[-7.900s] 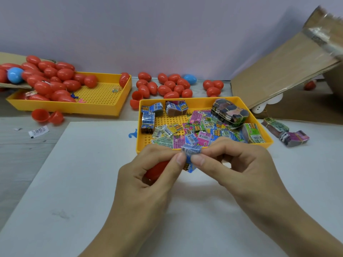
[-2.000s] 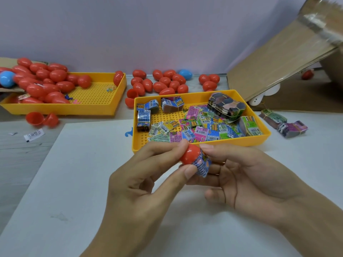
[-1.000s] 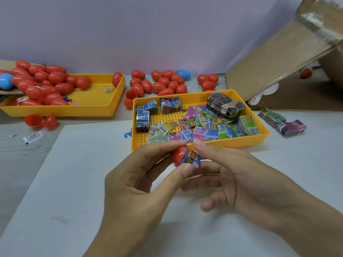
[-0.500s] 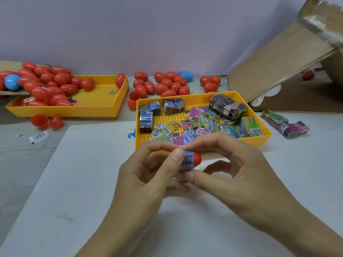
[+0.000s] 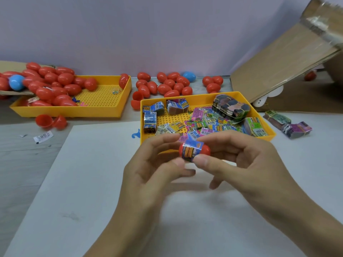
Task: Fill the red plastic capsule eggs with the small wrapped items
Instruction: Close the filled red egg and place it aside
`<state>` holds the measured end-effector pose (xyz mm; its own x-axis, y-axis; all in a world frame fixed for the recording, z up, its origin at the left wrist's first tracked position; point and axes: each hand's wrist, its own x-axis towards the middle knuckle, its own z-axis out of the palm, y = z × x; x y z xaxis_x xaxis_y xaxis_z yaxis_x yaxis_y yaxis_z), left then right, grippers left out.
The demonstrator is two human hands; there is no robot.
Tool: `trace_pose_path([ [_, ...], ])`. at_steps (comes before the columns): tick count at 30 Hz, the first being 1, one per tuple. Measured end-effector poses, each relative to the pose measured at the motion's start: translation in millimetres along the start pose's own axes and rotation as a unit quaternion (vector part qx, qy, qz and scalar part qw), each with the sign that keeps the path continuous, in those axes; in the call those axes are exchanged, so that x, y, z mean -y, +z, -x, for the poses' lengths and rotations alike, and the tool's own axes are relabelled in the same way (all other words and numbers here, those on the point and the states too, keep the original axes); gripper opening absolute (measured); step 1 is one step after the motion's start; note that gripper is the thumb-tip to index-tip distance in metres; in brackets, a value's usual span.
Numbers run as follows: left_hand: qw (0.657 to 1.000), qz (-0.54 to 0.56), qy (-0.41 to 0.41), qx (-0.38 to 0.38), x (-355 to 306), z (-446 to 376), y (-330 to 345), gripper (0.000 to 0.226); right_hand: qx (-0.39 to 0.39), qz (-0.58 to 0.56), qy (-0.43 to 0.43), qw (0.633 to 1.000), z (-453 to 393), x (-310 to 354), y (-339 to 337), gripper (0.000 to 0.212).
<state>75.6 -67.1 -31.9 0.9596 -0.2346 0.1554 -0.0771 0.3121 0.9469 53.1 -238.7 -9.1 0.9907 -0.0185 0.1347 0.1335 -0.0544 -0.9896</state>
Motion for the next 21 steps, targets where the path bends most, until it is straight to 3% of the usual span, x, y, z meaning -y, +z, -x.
trace_pose_path([
  [3,0.999,0.0,-0.053,-0.009,-3.9,-0.8,2.3,0.037,0.001,0.027,-0.019,0.999,0.6,-2.2,1.6,0.033],
  [7,0.999,-0.046,-0.006,-0.018,-4.8,-0.7,4.7,0.018,0.012,0.023,-0.034,0.999,1.6,-0.5,1.6,0.037],
  [12,0.998,-0.046,0.039,-0.005,-6.7,-2.3,-0.3,0.027,-0.014,-0.026,0.041,0.999,0.6,4.9,0.8,0.026],
  [17,0.998,-0.042,0.039,0.002,-3.9,-3.9,-2.6,0.036,-0.026,-0.008,0.011,1.0,6.0,7.0,4.5,0.017],
  [19,0.999,-0.035,0.032,0.003,-1.2,-3.4,-3.2,0.043,-0.072,0.081,-0.057,0.993,9.1,7.6,5.5,0.018],
  [21,0.999,-0.031,0.016,-0.005,1.5,-3.6,-3.7,0.042,-0.128,0.271,-0.187,0.936,8.0,12.3,0.0,0.024],
])
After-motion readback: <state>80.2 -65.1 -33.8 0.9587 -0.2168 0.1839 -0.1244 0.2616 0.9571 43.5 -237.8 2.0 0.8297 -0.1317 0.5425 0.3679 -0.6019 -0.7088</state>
